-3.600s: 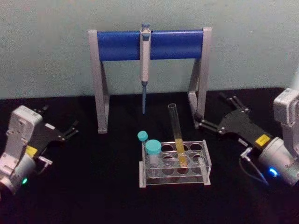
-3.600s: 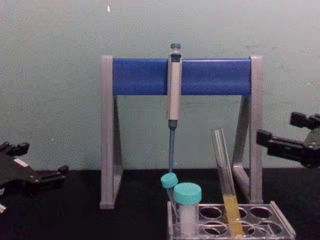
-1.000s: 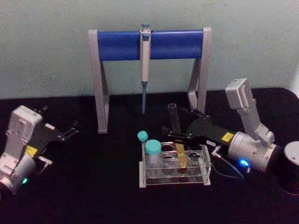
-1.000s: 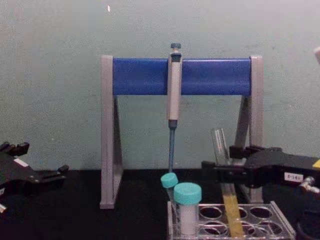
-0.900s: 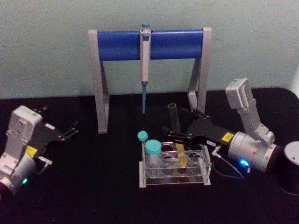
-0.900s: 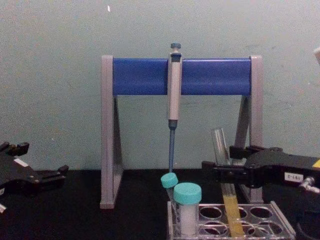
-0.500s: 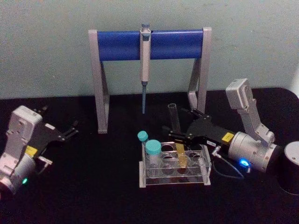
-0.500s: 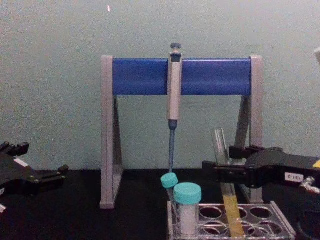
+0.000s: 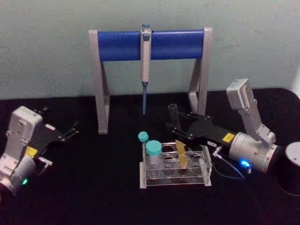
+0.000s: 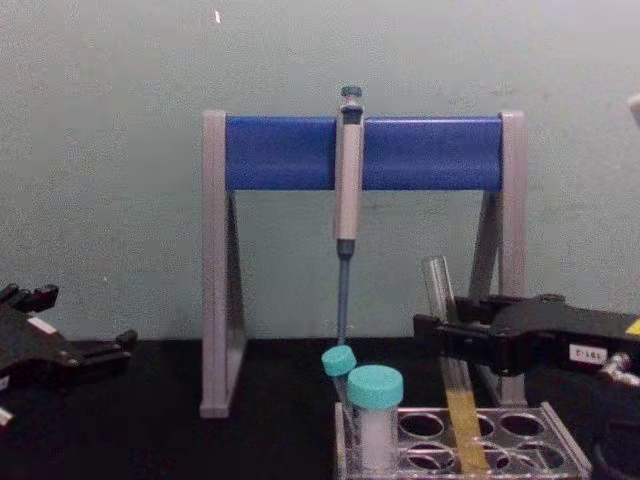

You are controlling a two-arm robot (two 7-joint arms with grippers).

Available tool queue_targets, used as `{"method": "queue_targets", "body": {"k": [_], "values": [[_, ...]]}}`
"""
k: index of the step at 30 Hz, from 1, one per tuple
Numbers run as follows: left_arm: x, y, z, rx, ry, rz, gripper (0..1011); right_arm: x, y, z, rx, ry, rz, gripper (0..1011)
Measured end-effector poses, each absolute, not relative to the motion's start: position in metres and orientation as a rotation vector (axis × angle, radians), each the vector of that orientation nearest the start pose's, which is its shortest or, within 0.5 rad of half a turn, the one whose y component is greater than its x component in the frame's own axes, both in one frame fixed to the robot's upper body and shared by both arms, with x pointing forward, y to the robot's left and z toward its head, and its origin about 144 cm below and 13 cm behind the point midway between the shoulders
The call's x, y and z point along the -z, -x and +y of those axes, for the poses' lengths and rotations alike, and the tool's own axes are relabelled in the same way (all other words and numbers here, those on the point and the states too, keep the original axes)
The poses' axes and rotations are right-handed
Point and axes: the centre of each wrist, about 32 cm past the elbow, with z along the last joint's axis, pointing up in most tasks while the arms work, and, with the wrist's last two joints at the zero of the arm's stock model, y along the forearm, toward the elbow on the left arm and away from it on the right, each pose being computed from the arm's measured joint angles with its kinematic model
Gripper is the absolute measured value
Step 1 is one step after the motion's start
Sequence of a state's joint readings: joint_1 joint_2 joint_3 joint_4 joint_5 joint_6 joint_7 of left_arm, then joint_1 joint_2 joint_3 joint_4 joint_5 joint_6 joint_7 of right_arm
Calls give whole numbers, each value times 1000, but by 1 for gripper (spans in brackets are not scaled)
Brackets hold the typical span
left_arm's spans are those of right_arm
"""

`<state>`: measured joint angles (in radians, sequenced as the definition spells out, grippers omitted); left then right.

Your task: Pick up the test tube from the test tube rack, shake it, then place it back into the test tube rack.

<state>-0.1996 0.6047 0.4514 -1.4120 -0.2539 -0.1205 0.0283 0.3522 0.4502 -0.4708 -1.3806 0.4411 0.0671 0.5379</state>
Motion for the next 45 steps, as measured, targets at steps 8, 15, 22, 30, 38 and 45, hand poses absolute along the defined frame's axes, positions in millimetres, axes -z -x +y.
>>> {"method": "queue_targets", "body": {"k": [8,15,22,30,38,45], "values": [[-1140,-489,310,-1248,-304,-285,1001,-1176,-533,-253,708,153,16,304],[-1140,-489,310,-1248,-304,-285,1001,-1176,-533,-252,707,153,17,229],[-1140,-489,310,-1248,-304,-285,1001,-1176,-533,-252,707,153,17,229],[-1140,-489,310,-1248,-304,-285,1002,-1176,-533,-253,708,153,17,229],[-1140,-489,310,-1248,-305,-285,1001,-1178,-532,-253,702,151,4,229],[-1140,-489,310,-1248,-304,-285,1001,-1183,-529,-252,694,137,-17,229]]}}
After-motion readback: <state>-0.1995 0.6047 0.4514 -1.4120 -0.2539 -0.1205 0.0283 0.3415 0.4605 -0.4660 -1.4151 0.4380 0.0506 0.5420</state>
